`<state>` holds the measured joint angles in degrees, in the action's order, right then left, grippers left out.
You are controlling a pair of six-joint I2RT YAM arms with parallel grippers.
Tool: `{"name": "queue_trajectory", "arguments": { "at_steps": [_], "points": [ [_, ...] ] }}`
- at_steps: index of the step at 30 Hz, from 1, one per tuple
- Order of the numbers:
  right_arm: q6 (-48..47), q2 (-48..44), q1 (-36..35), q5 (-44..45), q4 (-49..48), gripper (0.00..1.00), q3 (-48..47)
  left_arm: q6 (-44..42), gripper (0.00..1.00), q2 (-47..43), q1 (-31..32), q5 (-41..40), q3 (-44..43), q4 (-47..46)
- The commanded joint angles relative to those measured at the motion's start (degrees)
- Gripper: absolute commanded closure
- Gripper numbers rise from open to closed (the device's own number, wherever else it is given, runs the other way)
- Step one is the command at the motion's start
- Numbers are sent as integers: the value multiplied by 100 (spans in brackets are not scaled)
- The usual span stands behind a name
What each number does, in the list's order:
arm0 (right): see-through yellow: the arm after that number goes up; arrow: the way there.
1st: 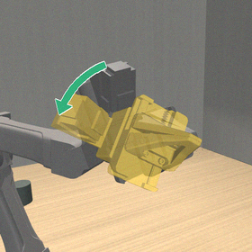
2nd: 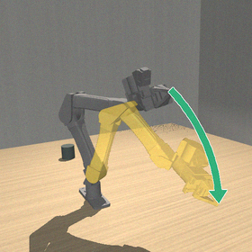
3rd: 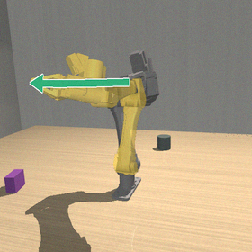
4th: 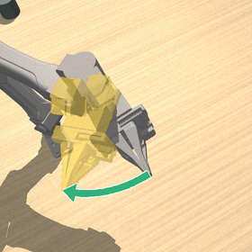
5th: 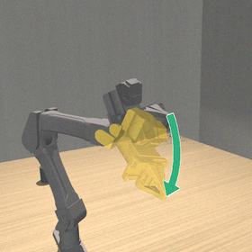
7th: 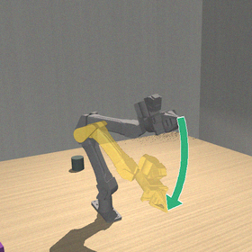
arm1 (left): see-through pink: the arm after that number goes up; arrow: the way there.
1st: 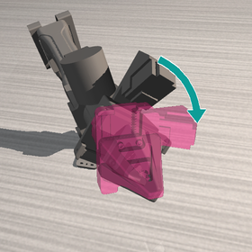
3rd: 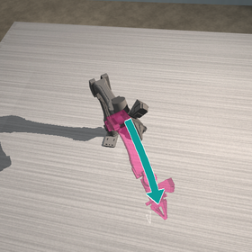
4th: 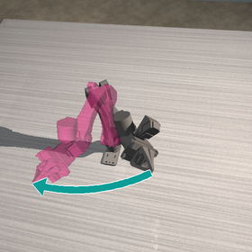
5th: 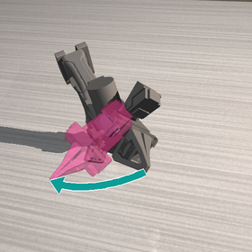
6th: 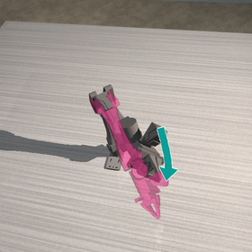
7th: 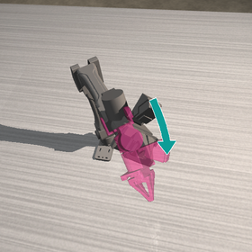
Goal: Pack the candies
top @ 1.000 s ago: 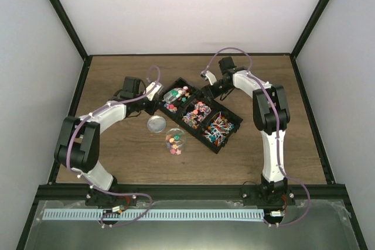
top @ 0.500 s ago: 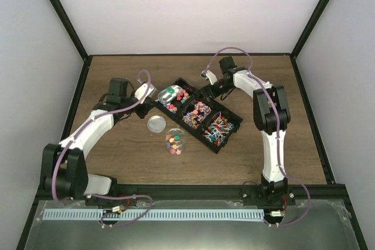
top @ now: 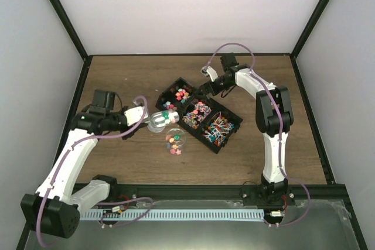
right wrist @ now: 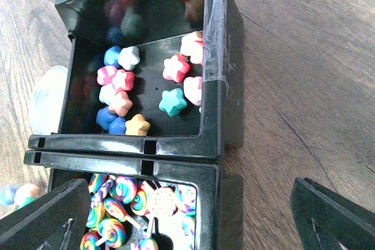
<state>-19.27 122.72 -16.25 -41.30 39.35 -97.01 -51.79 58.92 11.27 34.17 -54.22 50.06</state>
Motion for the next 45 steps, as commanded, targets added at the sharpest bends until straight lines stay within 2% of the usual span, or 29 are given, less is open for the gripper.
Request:
{"name": "queue_trajectory", "arguments": {
  "at_steps": [1, 8, 20, 45],
  "points": [
    [-11, -179, 40, 2, 12, 4, -209, -1273, 96, -297, -22, -38, -131, 1254],
    [66, -212, 16, -18, -50, 4, -119, -1678, 96, -310, -11, -357, -164, 1713],
    [100, -228, -63, 74, -115, 5, -101, -1844, 96, 111, 70, -762, -555, 1958],
    [256, -259, -93, 127, -296, 8, 74, -1423, 96, 626, 1100, -1729, -1362, 2260]
  ]
}}
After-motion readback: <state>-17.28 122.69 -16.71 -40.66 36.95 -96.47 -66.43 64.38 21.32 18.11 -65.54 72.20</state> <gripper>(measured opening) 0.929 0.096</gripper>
